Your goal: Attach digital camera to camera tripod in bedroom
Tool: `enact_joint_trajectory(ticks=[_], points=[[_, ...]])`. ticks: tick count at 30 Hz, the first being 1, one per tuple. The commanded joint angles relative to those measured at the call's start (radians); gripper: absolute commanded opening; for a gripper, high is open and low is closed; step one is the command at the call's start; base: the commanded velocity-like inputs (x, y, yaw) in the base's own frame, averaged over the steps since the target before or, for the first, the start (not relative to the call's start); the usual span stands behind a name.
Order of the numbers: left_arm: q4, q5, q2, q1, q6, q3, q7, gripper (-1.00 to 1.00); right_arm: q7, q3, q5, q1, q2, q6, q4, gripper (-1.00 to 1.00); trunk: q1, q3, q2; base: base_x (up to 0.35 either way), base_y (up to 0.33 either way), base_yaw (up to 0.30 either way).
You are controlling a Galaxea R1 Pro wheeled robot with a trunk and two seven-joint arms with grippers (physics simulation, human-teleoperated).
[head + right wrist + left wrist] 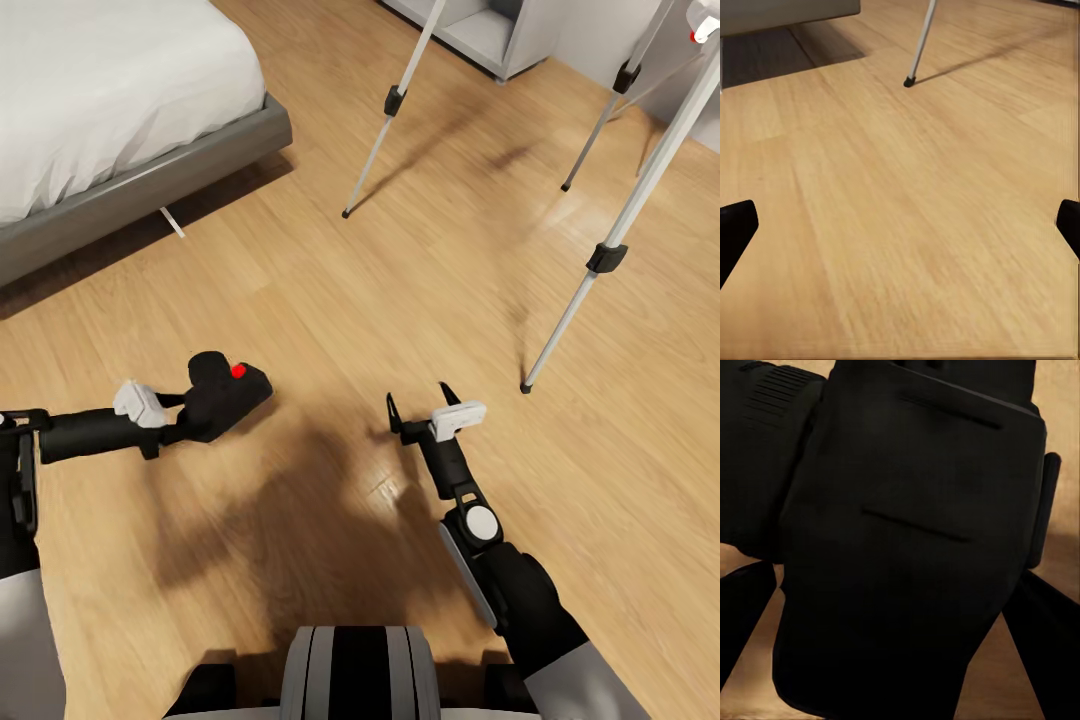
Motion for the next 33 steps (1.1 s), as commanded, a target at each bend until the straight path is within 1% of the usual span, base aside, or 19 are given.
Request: enact_joint_trajectory(ticks=[1,4,9,10,11,13,14,15,19,26,33], points=[[0.0,-0.007,-0.003,-0.001,0.011,0.025,-0.008,-1.0,-0.009,0.001,0.003,0.0,0.0,0.0,0.001,1.0,0.0,0.0,0.0,0.0,0.0,0.0],[0.003,-0.008,-0.01,0.0,0.015,0.069,-0.008,-1.0,-0.027,-0.003,0.004,0.002,0.0,0.005,0.001,1.0,0.0,0.0,0.0,0.0,0.0,0.0],[0.005,-0.008,-0.012,0.0,0.02,0.077,-0.008,-1.0,-0.08,-0.005,0.004,0.007,0.0,0.035,0.001,1.0,0.0,0.0,0.0,0.0,0.0,0.0],[0.005,-0.008,-0.014,0.0,0.022,0.075,-0.008,-1.0,-0.091,-0.005,0.004,0.009,0.0,0.05,0.001,1.0,0.0,0.0,0.0,0.0,0.0,0.0],[0.005,-0.008,-0.016,0.0,0.027,0.067,-0.008,-1.0,-0.109,-0.005,0.004,0.011,0.0,0.089,0.001,1.0,0.0,0.0,0.0,0.0,0.0,0.0],[0.006,-0.008,-0.017,0.0,0.03,0.052,-0.008,-1.0,-0.122,-0.005,0.004,0.013,0.0,0.134,0.001,1.0,0.0,0.0,0.0,0.0,0.0,0.0],[0.005,-0.008,-0.017,0.0,0.03,0.043,-0.008,-1.0,-0.127,-0.005,0.004,0.013,0.0,0.157,0.001,1.0,0.0,0.0,0.0,0.0,0.0,0.0],[0.001,-0.008,-0.019,0.0,0.031,0.023,-0.008,-1.0,-0.137,-0.006,0.004,0.014,0.0,0.202,0.0,1.0,0.0,0.0,0.0,0.0,0.0,0.0],[-0.002,-0.008,-0.024,0.0,0.035,-0.008,-0.008,-1.0,-0.149,-0.011,0.004,0.015,-0.001,0.28,-0.001,1.0,0.0,0.0,0.0,0.0,0.0,0.0],[-0.007,-0.007,-0.025,0.0,0.047,-0.011,-0.008,-1.0,-0.154,-0.017,0.005,0.015,-0.009,0.316,-0.01,1.0,0.0,0.0,0.0,0.0,0.0,0.0],[-0.007,-0.007,-0.027,0.0,0.049,-0.015,-0.008,-1.0,-0.154,-0.018,0.005,0.015,-0.013,0.327,-0.019,1.0,0.0,0.0,0.0,0.0,0.0,0.0]])
